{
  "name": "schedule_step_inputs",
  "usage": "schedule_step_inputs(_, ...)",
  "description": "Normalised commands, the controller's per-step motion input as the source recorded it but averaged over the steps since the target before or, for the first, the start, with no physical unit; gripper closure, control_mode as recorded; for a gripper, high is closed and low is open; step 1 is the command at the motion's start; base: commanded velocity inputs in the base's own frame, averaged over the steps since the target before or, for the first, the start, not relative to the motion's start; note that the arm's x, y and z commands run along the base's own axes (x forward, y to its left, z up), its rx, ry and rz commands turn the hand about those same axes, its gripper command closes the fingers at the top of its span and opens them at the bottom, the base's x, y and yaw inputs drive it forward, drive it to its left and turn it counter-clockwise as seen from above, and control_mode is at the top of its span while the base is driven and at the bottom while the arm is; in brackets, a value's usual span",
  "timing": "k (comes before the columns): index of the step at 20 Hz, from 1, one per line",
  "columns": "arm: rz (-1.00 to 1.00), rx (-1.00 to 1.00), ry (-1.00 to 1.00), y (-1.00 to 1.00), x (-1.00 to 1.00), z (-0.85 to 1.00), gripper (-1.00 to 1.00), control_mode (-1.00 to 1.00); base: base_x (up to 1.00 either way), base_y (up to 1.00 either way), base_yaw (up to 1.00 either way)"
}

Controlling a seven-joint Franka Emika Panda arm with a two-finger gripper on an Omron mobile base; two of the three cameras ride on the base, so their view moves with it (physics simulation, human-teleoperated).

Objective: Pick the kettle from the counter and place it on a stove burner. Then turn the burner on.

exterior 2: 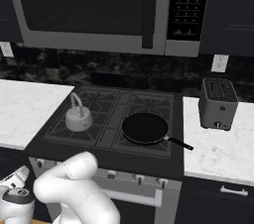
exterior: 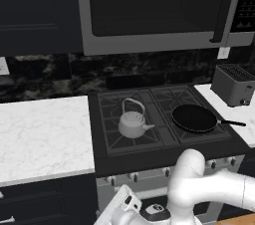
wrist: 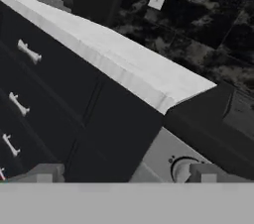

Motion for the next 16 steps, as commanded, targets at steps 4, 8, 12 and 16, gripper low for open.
schedule_step_inputs(4, -0.22, 0.66, -0.35, -0.10, -0.43, -0.20, -1.00, -1.00, 0.00, 0.00, 0.00)
schedule_step_inputs(8, -0.19, 0.58, -0.27, 0.02, -0.08, -0.06, -1.00, -1.00, 0.00, 0.00, 0.00)
schedule_step_inputs(12, -0.01, 0.02, 0.00, 0.08, 0.04, -0.02, -1.00, -1.00, 0.00, 0.00, 0.00)
schedule_step_inputs(16, -0.09, 0.00, 0.00, 0.31, 0.29, -0.10, -1.00, -1.00, 0.00, 0.00, 0.00)
